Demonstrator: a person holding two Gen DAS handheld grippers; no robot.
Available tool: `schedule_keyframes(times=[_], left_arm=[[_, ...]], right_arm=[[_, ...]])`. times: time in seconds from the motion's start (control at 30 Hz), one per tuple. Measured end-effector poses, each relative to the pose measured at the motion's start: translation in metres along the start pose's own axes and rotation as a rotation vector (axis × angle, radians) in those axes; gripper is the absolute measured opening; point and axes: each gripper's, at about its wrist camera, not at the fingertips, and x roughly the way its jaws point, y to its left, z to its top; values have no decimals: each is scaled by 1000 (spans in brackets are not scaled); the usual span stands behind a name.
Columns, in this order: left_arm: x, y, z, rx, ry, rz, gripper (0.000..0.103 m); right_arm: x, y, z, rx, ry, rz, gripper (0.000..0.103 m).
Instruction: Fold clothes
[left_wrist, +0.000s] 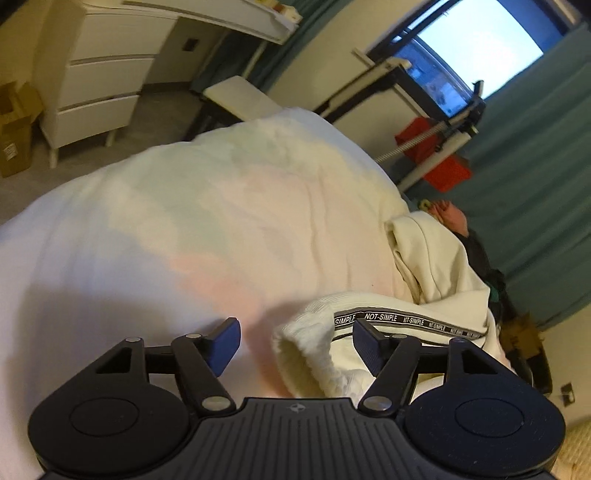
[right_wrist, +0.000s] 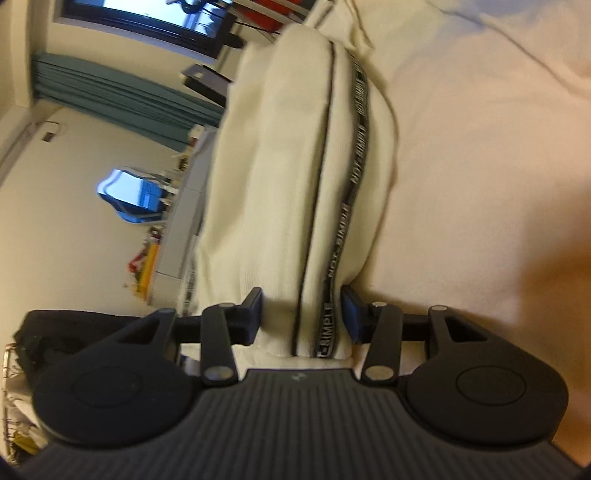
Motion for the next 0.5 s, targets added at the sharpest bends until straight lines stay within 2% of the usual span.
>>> schedule_keyframes(times=[0.07, 0.13, 0.17, 0.2, 0.27, 0.33, 0.5], left_arm=[[10, -4, -2, 54, 4, -26, 57], [11, -11, 2, 90, -14, -26, 39], [12, -14, 4, 107, -24, -25, 36], [12, -17, 6, 125, -33, -24, 29], [12, -23, 10, 159, -53, -22, 21], [13, -29, 14, 194, -72, -20, 18], [7, -38, 79, 221, -133, 97, 16]], right_arm=[[2, 2, 0, 0, 1, -2, 48], [1, 11, -6, -14, -2, -26, 48], [1, 15, -9, -21, -4, -39, 46], [2, 21, -14, -14, -18, -52, 38], [3, 35, -25, 2, -49, -78, 32], [4, 49, -36, 19, -79, -103, 29], [23, 105, -79, -43, -71, 3, 24]])
